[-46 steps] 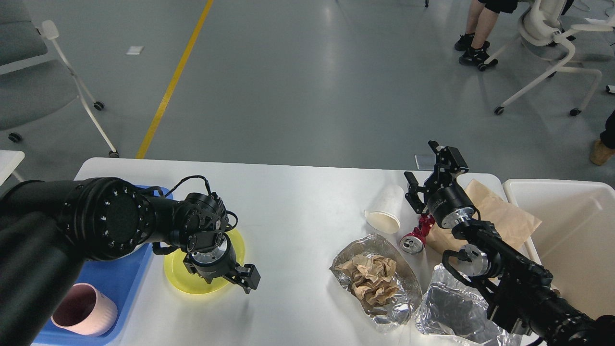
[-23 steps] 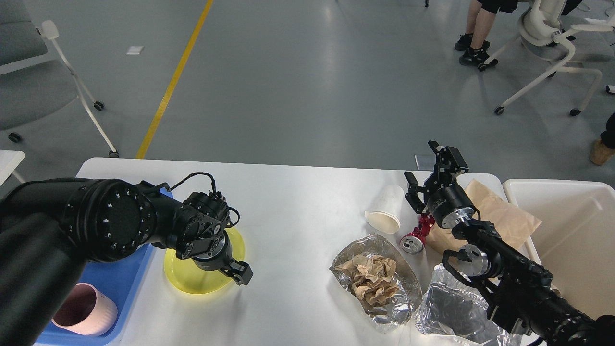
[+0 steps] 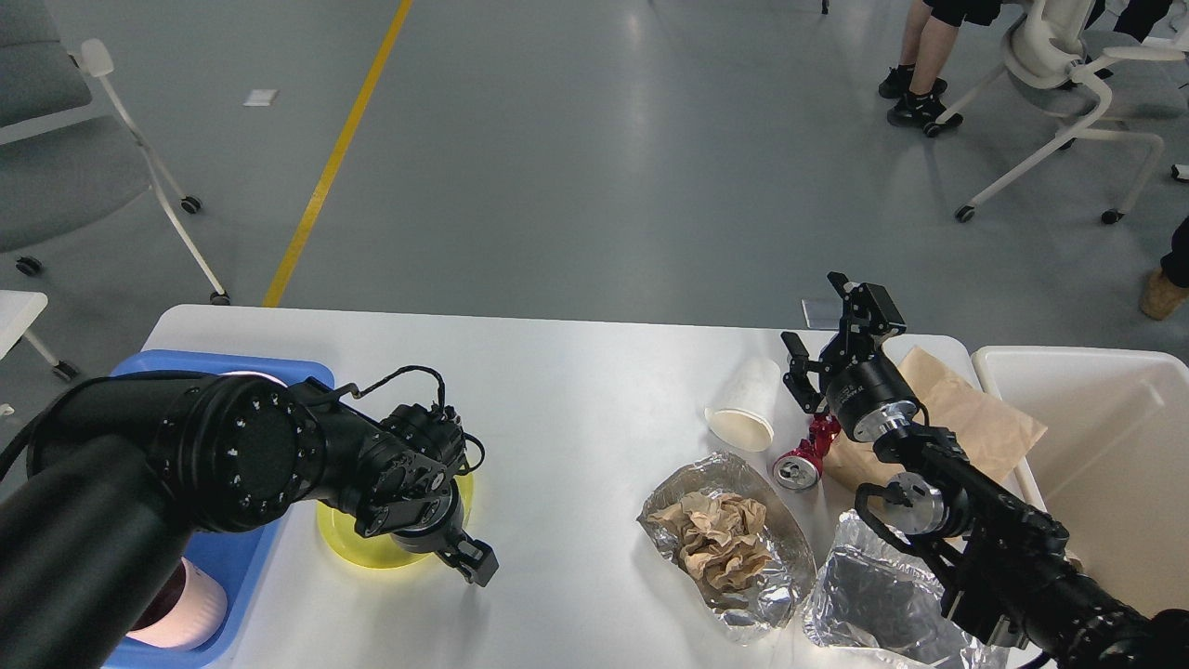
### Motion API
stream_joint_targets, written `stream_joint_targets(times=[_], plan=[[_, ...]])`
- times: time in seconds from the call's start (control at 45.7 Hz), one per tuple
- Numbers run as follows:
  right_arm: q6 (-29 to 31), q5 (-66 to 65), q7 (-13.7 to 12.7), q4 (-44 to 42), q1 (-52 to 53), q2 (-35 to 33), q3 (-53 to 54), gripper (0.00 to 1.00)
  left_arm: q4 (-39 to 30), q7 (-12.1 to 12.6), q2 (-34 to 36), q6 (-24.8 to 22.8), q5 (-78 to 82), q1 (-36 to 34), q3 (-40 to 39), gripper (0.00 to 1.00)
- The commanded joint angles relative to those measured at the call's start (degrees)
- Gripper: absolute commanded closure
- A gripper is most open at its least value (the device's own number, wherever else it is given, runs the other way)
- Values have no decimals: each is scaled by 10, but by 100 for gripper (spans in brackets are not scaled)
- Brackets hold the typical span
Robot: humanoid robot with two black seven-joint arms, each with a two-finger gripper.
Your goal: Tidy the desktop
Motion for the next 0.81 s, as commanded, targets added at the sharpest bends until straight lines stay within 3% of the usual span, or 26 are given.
stream_joint_targets(times=[0.0, 0.088, 0.241, 0.328, 0.438, 0.591, 0.679, 0.788], plan=[[0, 0, 0, 0, 0, 0, -1, 0, -1, 1, -2, -5, 0, 0, 3, 25], [0, 0, 1, 0, 0, 0, -1, 0, -3, 0, -3, -14, 0, 0, 3, 38], [0, 0, 0, 0, 0, 0, -1, 0, -3, 1, -4, -20, 1, 0, 2, 46], [0, 0, 0, 0, 0, 0, 0, 0, -3, 0, -3, -32, 2, -1, 2, 65], [0, 0, 0, 0, 0, 0, -1, 0, -2, 0, -3, -62, 1, -4, 0, 78], [0, 0, 0, 0, 0, 0, 0, 0, -2, 0, -3, -76, 0, -6, 0, 88], [0, 0, 0, 0, 0, 0, 0, 0, -2, -1, -2, -91, 0, -7, 0, 100], [0, 0, 0, 0, 0, 0, 0, 0, -2, -2, -2, -108, 0, -7, -2, 100]])
